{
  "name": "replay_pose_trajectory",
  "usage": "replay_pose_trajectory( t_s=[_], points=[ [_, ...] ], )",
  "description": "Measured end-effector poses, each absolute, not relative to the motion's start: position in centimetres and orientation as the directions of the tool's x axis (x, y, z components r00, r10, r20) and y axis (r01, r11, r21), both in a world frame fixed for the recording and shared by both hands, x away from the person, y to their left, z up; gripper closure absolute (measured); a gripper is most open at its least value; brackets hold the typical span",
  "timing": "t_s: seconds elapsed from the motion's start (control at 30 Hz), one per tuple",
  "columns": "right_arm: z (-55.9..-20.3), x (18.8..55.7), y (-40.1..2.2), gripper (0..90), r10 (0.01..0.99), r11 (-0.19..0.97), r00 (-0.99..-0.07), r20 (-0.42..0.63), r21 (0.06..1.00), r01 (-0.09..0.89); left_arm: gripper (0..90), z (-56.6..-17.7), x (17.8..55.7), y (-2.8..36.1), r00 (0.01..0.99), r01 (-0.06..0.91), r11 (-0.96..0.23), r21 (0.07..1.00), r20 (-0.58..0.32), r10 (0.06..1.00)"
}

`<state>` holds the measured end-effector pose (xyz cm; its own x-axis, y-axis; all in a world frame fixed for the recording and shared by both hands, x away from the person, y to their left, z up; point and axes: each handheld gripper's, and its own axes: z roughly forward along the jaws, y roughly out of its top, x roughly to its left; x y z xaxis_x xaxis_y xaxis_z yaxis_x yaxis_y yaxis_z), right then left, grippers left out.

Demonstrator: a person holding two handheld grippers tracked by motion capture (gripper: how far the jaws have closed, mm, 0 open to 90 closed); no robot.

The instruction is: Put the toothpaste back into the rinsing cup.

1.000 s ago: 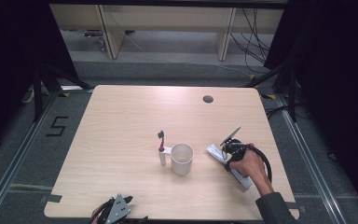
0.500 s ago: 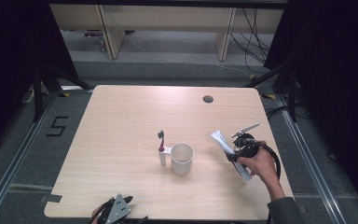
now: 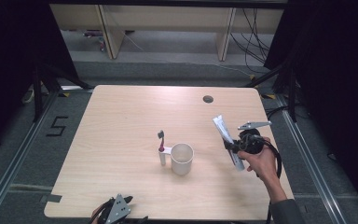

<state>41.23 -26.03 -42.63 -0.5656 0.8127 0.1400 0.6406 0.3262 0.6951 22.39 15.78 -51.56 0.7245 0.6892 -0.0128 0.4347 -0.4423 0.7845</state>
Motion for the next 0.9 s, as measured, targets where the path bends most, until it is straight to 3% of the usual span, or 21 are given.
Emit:
replay_pose_trajectory(
  t_s=[0.23,0.53,0.9],
  points=[
    [-41.6,40.7,-24.8,76.7,0.788,0.234,-0.584,0.197,0.781,0.579,17.6,-51.5,22.4,15.9,0.728,0.433,-0.452,0.78,-0.007,0.686],
    [-40.2,40.3,-23.5,76.7,0.761,0.162,-0.62,0.193,0.868,0.469,17.6,-51.5,22.4,15.9,0.724,0.433,-0.45,0.781,-0.003,0.69],
    [-38.8,40.3,-20.7,76.7,0.705,0.11,-0.67,0.233,0.898,0.427,17.6,-51.6,22.4,15.8,0.724,0.436,-0.439,0.786,-0.016,0.69]
  ],
)
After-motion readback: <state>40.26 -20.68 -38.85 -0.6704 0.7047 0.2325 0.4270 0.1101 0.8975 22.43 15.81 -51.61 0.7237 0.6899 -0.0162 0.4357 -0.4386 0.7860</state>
